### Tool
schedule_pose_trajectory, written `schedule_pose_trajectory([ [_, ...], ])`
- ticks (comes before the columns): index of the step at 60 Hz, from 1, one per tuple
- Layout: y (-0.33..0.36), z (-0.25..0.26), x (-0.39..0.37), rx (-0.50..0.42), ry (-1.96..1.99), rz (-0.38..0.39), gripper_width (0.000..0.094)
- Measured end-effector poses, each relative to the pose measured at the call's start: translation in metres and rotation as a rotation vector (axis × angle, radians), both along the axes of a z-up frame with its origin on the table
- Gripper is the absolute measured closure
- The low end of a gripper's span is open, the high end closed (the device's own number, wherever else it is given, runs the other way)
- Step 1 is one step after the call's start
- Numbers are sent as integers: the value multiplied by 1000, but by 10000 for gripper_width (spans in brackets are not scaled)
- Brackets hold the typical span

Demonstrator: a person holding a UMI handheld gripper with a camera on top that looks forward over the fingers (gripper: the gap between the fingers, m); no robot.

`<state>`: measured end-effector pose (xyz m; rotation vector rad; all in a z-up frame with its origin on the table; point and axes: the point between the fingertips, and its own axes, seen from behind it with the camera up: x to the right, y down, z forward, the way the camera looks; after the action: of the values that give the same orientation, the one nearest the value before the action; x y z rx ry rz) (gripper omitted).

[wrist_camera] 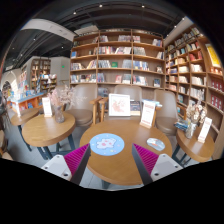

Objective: Arrange mouse

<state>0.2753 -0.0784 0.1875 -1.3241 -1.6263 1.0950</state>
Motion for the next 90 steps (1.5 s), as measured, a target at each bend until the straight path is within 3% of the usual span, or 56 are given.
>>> schedule_pose_trajectory([
  [33, 208, -58, -59, 94, -48, -263, 82],
  [62, 247, -119, -129, 52, -119, -278, 82],
  [90, 268, -179, -216, 83, -222, -273, 84],
])
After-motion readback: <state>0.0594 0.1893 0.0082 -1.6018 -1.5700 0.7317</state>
